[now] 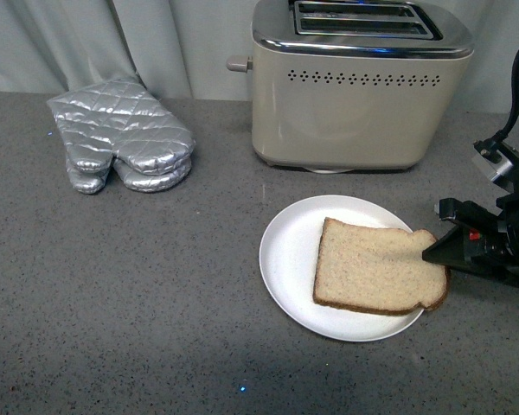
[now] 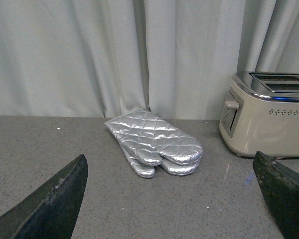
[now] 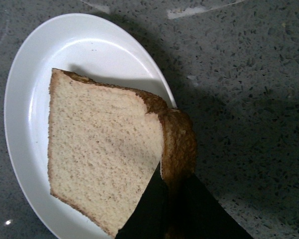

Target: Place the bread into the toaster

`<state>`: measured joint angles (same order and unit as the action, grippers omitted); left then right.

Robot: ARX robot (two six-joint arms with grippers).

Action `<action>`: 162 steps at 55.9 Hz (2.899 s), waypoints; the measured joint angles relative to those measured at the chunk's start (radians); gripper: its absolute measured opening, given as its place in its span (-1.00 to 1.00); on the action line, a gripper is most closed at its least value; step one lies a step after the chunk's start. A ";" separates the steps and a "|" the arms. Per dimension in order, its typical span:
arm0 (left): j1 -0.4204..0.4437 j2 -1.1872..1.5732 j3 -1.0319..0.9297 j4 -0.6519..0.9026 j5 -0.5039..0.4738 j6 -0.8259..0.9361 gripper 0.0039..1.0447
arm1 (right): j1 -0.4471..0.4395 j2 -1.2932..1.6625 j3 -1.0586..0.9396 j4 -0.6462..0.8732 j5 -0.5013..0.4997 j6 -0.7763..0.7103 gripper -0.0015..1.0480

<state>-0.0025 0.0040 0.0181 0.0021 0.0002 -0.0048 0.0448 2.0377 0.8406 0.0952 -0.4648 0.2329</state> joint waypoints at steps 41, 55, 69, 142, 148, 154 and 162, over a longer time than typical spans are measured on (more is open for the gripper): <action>0.000 0.000 0.000 0.000 0.000 0.000 0.88 | 0.172 -0.638 0.077 -0.106 0.179 0.669 -0.97; 0.000 0.000 0.000 0.000 0.000 0.000 0.88 | 0.245 -0.597 0.285 -0.229 0.497 0.864 -0.97; 0.000 0.000 0.000 0.000 0.000 0.000 0.88 | 0.311 -0.445 0.487 -0.372 0.676 1.097 -0.97; 0.000 0.000 0.000 -0.001 0.000 0.000 0.88 | 0.342 -0.153 0.713 -0.572 0.785 1.495 -0.97; 0.000 0.000 0.000 -0.001 0.000 0.000 0.88 | 0.347 -0.158 0.699 -0.553 0.796 1.476 -0.82; 0.000 0.000 0.000 -0.001 0.000 0.000 0.88 | 0.348 -0.176 0.678 -0.491 0.804 1.434 -0.48; 0.000 0.000 0.000 -0.001 0.000 0.000 0.88 | 0.340 -0.219 0.673 -0.467 0.803 1.351 -0.03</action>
<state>-0.0025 0.0040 0.0181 0.0010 -0.0002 -0.0048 0.3843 1.8187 1.5135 -0.3721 0.3378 1.5837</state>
